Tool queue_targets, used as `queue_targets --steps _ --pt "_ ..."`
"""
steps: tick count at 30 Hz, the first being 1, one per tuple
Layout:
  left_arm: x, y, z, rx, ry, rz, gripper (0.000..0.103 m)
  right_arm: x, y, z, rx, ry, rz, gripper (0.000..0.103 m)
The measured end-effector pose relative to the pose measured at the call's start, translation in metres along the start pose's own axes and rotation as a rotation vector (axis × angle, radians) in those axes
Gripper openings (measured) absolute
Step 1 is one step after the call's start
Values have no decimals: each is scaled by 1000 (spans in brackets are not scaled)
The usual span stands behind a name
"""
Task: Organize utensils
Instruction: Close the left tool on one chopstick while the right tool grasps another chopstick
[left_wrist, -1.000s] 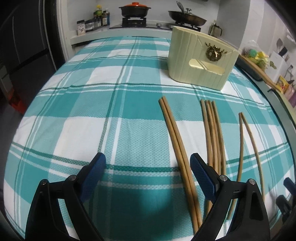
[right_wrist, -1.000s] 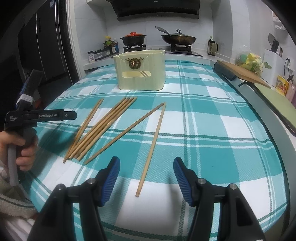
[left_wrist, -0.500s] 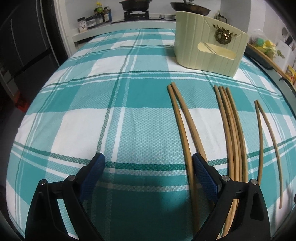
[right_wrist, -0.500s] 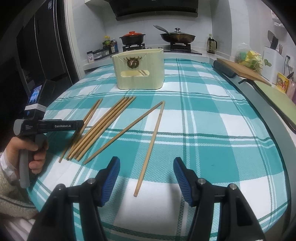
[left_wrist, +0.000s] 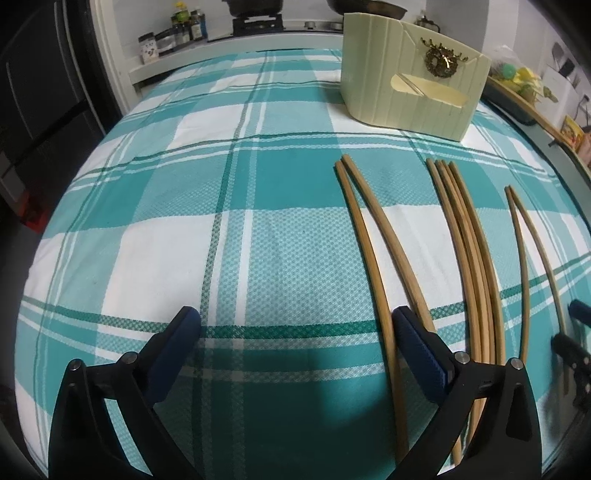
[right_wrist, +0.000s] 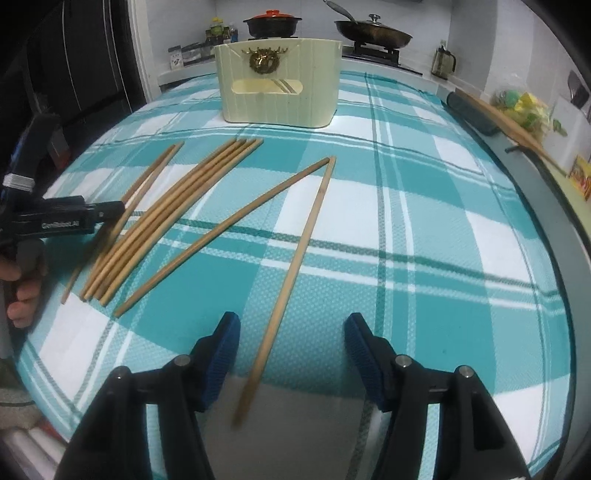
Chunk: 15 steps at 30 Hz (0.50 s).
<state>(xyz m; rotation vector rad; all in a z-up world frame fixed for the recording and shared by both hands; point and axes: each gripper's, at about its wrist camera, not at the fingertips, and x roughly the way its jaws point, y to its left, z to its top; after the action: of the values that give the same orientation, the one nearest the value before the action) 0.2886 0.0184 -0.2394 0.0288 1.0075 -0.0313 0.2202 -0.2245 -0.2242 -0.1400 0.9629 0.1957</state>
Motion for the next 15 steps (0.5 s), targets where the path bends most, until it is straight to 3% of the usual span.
queue_targets --steps 3,7,15 --pt "0 1 0 21 -8 -17 103 9 -6 13 25 -11 6 64" --pt "-2 2 -5 10 -28 -25 103 21 -11 26 38 22 -4 82" --pt "-1 2 -3 36 -10 -39 103 21 -13 24 17 6 13 85"
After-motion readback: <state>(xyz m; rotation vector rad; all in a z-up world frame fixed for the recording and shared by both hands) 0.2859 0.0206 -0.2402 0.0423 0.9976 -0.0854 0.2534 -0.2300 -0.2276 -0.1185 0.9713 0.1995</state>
